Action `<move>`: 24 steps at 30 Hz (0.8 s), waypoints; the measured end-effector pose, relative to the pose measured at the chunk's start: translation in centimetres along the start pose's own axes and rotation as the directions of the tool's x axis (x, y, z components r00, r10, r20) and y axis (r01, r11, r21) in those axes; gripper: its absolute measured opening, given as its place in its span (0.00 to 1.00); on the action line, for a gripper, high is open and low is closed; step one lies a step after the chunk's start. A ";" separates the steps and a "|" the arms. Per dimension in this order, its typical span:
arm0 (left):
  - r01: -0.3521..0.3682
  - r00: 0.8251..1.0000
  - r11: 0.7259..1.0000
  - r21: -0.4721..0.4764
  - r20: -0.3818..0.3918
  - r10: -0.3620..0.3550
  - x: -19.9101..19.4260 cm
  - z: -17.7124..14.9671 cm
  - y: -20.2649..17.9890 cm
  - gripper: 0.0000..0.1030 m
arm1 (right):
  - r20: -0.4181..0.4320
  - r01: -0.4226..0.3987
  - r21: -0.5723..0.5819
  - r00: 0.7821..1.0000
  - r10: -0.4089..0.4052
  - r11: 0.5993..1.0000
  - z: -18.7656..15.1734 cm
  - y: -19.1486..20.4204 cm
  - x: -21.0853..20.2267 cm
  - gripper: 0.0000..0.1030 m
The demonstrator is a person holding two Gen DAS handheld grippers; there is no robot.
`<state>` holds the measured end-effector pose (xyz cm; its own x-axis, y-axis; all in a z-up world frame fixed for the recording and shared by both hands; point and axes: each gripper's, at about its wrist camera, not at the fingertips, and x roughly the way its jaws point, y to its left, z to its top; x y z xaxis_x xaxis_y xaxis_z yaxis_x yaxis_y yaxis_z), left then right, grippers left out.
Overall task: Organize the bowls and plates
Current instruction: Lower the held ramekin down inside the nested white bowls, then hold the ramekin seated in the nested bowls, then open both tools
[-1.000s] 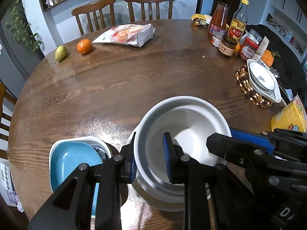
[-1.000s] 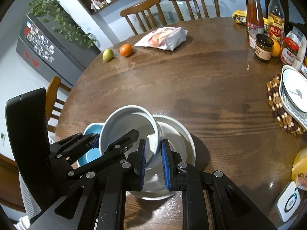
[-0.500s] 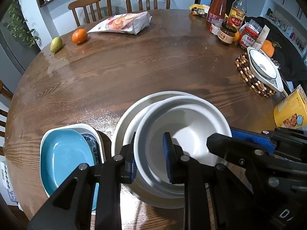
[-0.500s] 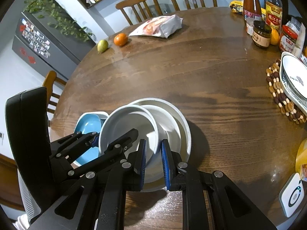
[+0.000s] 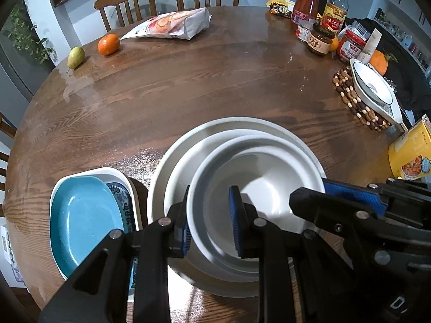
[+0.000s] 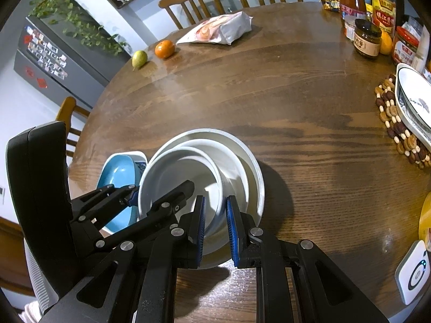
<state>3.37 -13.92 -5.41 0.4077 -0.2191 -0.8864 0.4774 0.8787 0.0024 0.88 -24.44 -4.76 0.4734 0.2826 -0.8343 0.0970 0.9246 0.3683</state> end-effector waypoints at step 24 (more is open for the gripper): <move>0.011 1.000 1.000 0.008 -0.021 -0.011 0.8 0.3 -0.1 0.20 | -0.022 0.029 -0.004 0.999 -0.029 1.000 0.2 0.2 0.6 0.18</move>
<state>3.87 -14.30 -6.04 0.3862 -0.2197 -0.8959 0.4878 0.8730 -0.0038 1.38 -24.19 -5.11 0.4510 0.2611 -0.8535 0.1071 0.9335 0.3421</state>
